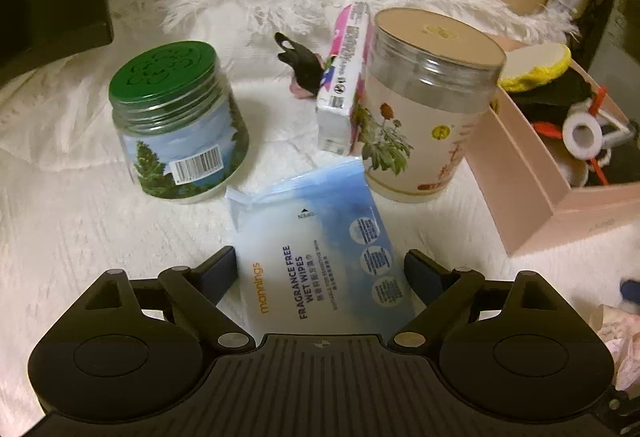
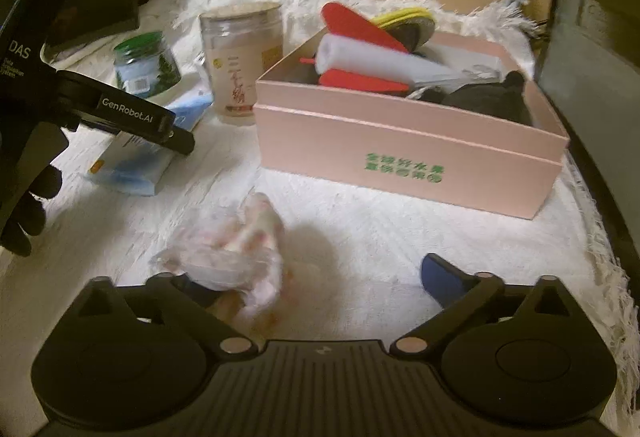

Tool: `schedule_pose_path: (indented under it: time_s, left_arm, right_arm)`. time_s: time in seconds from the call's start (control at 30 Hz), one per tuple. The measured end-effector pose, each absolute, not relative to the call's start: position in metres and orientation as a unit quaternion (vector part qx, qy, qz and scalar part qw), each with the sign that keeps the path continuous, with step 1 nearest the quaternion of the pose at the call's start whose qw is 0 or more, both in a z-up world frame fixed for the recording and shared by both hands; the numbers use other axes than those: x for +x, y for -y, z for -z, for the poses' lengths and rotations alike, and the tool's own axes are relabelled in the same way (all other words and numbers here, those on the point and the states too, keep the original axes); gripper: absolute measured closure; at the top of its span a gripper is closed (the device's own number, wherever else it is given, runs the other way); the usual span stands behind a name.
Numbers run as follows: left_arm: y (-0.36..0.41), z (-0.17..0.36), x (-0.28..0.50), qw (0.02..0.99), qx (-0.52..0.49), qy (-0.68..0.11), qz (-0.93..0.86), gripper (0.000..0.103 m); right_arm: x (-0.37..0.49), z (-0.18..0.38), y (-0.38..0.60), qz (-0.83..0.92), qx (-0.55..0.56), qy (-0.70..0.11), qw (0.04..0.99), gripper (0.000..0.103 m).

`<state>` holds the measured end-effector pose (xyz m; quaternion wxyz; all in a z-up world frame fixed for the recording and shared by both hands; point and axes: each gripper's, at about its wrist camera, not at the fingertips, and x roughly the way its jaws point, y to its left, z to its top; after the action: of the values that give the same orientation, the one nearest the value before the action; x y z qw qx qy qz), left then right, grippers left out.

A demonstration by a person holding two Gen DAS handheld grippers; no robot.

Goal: Organize soft objects

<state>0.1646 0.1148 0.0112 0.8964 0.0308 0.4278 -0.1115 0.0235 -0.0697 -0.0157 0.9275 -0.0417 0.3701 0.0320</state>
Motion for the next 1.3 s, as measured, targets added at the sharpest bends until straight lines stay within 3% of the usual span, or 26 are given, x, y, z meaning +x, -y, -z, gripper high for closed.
schedule_pose_path:
  time_s: [0.27,0.6,0.83,1.3]
  left_arm:
    - [-0.125,-0.013,0.155,0.898,0.042,-0.417,0.136,0.015]
    - [-0.137,-0.013,0.138,0.898,0.041,-0.406,0.162,0.015]
    - [-0.144,-0.013,0.134,0.9,0.03,-0.4,0.174,0.015]
    - [-0.145,-0.01,0.127,0.905,0.036,-0.385,0.176,0.015]
  right_arm:
    - [0.036,0.003,0.067,-0.037,-0.05,-0.407,0.911,0.005]
    - [0.01,-0.061,0.05,-0.033,-0.061,-0.333,0.94,0.005]
    - [0.017,-0.053,0.049,-0.04,-0.003,-0.393,0.919,0.005]
    - [-0.014,-0.057,0.041,-0.055,-0.058,-0.409,0.909,0.005]
